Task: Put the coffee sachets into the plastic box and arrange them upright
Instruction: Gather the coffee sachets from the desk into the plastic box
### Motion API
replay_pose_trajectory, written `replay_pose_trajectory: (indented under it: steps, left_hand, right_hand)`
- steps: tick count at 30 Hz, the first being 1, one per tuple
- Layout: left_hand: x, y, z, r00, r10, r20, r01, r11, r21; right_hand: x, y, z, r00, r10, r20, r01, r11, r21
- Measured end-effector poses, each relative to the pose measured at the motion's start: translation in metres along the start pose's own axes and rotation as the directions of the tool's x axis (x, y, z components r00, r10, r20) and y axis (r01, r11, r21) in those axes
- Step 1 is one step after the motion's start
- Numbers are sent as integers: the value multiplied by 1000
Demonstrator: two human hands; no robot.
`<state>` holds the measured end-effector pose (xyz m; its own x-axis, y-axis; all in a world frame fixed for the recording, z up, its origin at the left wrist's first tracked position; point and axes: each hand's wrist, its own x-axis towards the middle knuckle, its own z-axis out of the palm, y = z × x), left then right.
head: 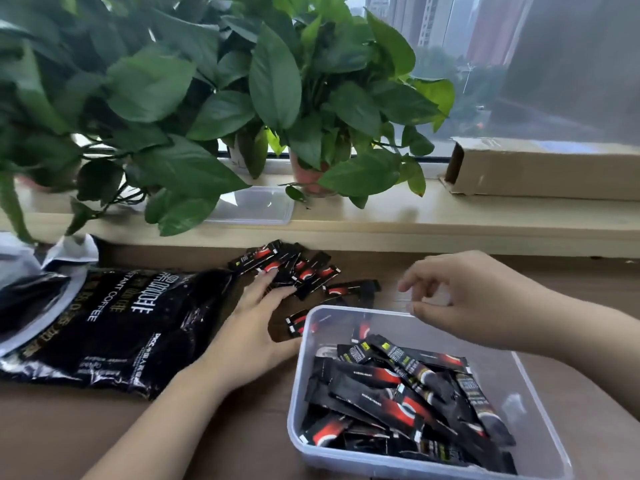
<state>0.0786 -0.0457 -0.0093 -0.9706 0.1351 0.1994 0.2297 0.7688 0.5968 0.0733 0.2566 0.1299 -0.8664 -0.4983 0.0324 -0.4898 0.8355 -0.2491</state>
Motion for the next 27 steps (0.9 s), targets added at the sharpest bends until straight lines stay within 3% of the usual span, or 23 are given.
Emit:
replay_pose_trajectory:
  steps: [3,6,9,12,15,20,24,27]
  left_hand:
    - [14,-9,14,990,107,-87,-110,994,-29]
    - [32,-14,17,965,198,-173,-188,980,71]
    - [47,-17,18,958,215,-190,-181,967,182]
    - [52,-18,19,965,171,-197,-134,973,187]
    - [51,-19,20,966,150,-209,-119,981,154]
    - [48,-17,18,977,30,-211,-30,1000,5]
    - [49,-16,16,984,27,-178,-28,1000,-3]
    - [49,-16,14,982,28,-188,-23,999,26]
  right_hand:
    - [35,22,10,990,-107,93,111,993,-36]
    - [65,34,26,968,-183,174,190,982,-24]
    - [88,40,46,935,-153,320,190,978,-88]
    - [103,41,65,906,-153,395,205,975,-92]
    - [113,37,77,916,-152,371,187,981,-59]
    - [129,30,79,952,-127,278,172,974,-147]
    - [137,27,79,952,-74,298,73,997,17]
    - [137,30,80,953,-69,294,57,997,48]
